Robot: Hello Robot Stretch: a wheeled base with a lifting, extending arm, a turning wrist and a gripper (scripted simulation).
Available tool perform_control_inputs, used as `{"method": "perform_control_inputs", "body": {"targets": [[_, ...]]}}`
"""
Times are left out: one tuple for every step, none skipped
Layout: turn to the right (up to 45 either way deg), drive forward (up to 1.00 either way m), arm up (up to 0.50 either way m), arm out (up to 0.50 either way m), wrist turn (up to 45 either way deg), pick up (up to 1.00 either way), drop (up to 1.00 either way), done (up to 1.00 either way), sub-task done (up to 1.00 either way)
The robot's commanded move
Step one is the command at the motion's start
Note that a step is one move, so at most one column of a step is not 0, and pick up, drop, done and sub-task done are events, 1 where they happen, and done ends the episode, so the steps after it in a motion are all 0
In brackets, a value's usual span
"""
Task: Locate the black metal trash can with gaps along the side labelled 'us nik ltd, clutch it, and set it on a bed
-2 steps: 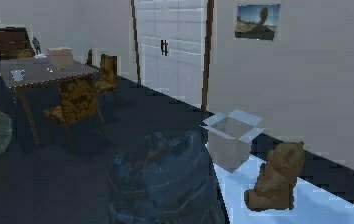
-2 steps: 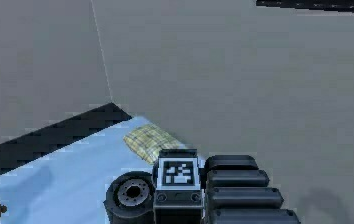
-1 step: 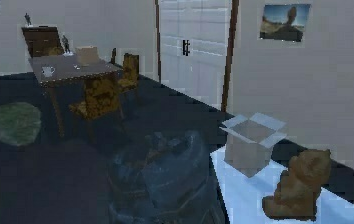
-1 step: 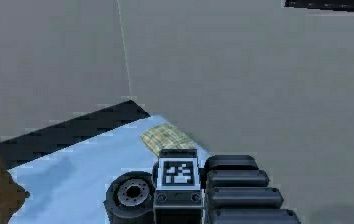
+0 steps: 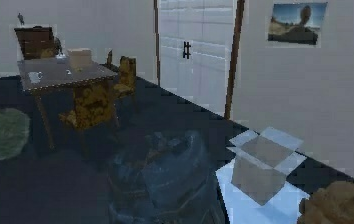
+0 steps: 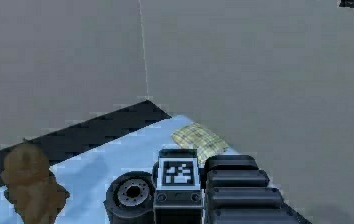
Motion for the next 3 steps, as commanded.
{"method": "perform_control_inputs", "body": {"targets": [[45.0,0.00,0.00,0.00,0.0,0.00,0.00,0.00,0.00],[45.0,0.00,0.00,0.00,0.0,0.00,0.00,0.00,0.00],[30.0,0.00,0.00,0.00,0.0,0.00,0.00,0.00,0.00]]}}
